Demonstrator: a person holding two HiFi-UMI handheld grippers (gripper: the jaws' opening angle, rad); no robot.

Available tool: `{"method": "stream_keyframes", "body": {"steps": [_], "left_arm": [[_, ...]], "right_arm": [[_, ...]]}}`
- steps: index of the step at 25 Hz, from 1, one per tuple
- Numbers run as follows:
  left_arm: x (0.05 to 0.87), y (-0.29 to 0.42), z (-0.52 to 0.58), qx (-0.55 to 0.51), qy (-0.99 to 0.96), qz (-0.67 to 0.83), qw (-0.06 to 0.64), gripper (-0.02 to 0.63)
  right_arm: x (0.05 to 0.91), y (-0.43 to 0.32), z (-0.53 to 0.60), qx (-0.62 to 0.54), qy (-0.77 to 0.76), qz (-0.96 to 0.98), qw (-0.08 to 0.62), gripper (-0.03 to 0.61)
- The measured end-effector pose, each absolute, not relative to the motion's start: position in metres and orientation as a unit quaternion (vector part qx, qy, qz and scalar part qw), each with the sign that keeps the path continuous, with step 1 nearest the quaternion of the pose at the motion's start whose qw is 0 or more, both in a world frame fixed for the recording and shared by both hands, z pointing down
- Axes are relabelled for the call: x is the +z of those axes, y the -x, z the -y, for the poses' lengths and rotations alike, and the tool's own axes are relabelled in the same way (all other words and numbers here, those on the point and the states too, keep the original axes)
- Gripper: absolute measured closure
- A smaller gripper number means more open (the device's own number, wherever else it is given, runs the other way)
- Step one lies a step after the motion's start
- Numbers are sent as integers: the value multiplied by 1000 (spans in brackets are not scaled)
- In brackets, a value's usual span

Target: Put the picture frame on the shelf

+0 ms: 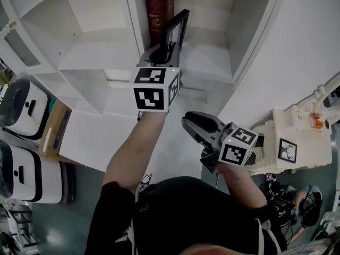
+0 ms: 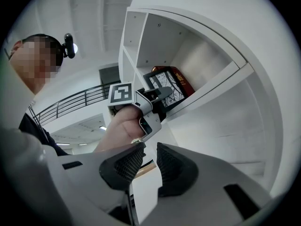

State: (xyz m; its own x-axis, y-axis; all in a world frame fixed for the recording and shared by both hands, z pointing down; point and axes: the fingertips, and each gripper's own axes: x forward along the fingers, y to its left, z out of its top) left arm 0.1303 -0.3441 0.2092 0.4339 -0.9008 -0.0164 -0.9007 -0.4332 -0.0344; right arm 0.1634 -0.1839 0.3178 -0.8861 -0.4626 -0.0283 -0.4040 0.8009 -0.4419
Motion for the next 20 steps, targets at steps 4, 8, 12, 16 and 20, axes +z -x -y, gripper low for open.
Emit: {"method": "stream_keyframes", "body": {"steps": [4,8,12,16,20], "left_arm": [[214,-115,350,3,845,-534,9,568],[212,-116,345,3,847,-531,25,566],[206,-120,338,3,846,-531,48,545],[202,-115,334,7,839,-540,65,527],[203,-107,330,23,837,-543,61,526]], "right_arm": [[319,-154,190,-220,223,-948,64,480],[322,-156,192,-221,219,-948,63,480],[324,-158,193,-222,216,-949,60,480],[327,-156,195,-226,218,-948,56,480],[329,-155,195,-228,222,-946,56,480]]}}
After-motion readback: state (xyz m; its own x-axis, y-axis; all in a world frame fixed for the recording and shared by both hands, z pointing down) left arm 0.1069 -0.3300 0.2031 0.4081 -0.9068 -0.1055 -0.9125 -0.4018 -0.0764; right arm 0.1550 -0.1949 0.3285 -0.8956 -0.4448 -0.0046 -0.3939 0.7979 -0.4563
